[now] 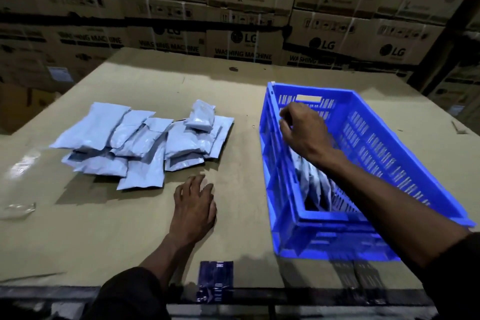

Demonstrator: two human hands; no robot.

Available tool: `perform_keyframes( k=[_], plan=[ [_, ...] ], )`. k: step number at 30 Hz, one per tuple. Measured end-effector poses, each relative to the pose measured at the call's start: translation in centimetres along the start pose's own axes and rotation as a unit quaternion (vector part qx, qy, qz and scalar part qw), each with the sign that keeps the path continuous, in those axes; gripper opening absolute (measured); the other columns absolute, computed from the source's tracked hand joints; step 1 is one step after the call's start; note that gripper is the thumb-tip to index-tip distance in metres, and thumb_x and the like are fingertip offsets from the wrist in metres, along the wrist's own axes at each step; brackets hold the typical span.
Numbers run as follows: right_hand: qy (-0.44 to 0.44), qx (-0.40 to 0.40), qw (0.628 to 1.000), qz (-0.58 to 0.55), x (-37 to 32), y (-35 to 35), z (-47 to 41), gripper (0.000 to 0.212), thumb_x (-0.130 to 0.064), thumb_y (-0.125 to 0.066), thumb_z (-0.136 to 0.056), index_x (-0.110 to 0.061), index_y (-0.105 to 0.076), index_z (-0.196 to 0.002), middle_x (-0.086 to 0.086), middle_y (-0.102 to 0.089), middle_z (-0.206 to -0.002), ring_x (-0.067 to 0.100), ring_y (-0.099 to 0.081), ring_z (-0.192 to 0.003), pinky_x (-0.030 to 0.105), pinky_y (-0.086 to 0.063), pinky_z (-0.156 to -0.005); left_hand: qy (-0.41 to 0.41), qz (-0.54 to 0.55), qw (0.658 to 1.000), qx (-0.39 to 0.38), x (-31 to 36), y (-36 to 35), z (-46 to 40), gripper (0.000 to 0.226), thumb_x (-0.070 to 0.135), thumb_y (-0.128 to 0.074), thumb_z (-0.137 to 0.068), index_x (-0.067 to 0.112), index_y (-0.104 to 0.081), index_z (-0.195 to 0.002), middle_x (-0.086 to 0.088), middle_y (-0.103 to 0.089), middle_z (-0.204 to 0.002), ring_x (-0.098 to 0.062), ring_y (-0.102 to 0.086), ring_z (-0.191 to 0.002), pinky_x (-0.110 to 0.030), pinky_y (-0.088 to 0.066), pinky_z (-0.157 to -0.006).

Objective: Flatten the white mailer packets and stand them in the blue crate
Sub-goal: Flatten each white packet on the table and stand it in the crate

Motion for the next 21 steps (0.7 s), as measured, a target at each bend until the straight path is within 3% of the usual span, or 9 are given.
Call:
perform_keyframes(
  k=[4,8,12,14,17,21],
  plan=[
    [0.060,-0.037,0.996,-0.049,-9.2,-2.7,-0.7,0.008,-0.019,-0.057,-0.085,-0.014,-0.061,-0.090,0.011,-0.064,-0.085,0.037,-0.061,-0.078,0.045,-0.051,-0.065,0.031,-0.014,0.999,0.013,-5.4,2.4,1.5,0.041,0.025,-0.052,-0.087,0.009,-0.063,-0.123,-0.020,-0.050,-0.142,-0.043,-0.049,-0.130,-0.054,-0.039,-0.102],
    [0.052,-0.145,0.986,-0.057,-16.8,-8.4,-0.1,0.012,-0.024,-0.052,-0.090,-0.017,-0.062,-0.090,0.009,-0.067,-0.091,0.037,-0.061,-0.085,0.041,-0.050,-0.067,0.064,-0.035,0.997,-0.001,-11.1,4.2,2.7,0.044,0.028,-0.048,-0.086,0.011,-0.062,-0.125,-0.020,-0.047,-0.147,-0.044,-0.046,-0.133,-0.055,-0.038,-0.103],
    [0.048,-0.212,0.976,0.013,-20.4,-15.8,2.2,0.021,-0.023,-0.053,-0.089,-0.017,-0.060,-0.108,0.008,-0.062,-0.111,0.035,-0.057,-0.105,0.042,-0.047,-0.078,0.075,-0.045,0.996,-0.008,-14.9,5.3,3.5,0.051,0.030,-0.050,-0.085,0.013,-0.061,-0.132,-0.019,-0.045,-0.151,-0.044,-0.045,-0.133,-0.055,-0.039,-0.101],
    [0.063,-0.220,0.968,0.100,-20.8,-19.0,3.1,0.035,-0.024,-0.057,-0.089,-0.021,-0.053,-0.124,0.006,-0.052,-0.132,0.034,-0.047,-0.124,0.048,-0.042,-0.091,0.077,-0.048,0.995,-0.029,-15.7,5.1,3.3,0.058,0.033,-0.053,-0.086,0.014,-0.057,-0.141,-0.020,-0.040,-0.157,-0.043,-0.039,-0.141,-0.058,-0.035,-0.106],
    [0.045,-0.271,0.950,0.150,-21.2,-22.3,3.2,0.063,-0.026,-0.059,-0.090,-0.027,-0.031,-0.146,0.008,-0.023,-0.158,0.039,-0.020,-0.145,0.064,-0.029,-0.105,0.088,-0.042,0.993,-0.065,-16.0,4.4,3.3,0.068,0.042,-0.045,-0.090,0.017,-0.045,-0.153,-0.017,-0.026,-0.167,-0.038,-0.022,-0.154,-0.063,-0.023,-0.116],
    [-0.010,-0.305,0.944,0.123,-21.1,-24.2,1.8,0.068,-0.046,-0.049,-0.095,-0.034,-0.017,-0.154,0.008,-0.003,-0.165,0.042,-0.001,-0.150,0.068,-0.021,-0.110,0.088,-0.045,0.992,-0.077,-16.1,3.9,3.2,0.071,0.047,-0.038,-0.095,0.021,-0.033,-0.161,-0.013,-0.012,-0.172,-0.032,-0.003,-0.159,-0.066,-0.014,-0.120]
  ],
)
Point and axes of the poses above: each hand's wrist, its own z-axis away from the middle knuckle, its own y-axis out of the back of the hand, x = y × z, the point moved 3 cm from there along -z, towards the middle knuckle
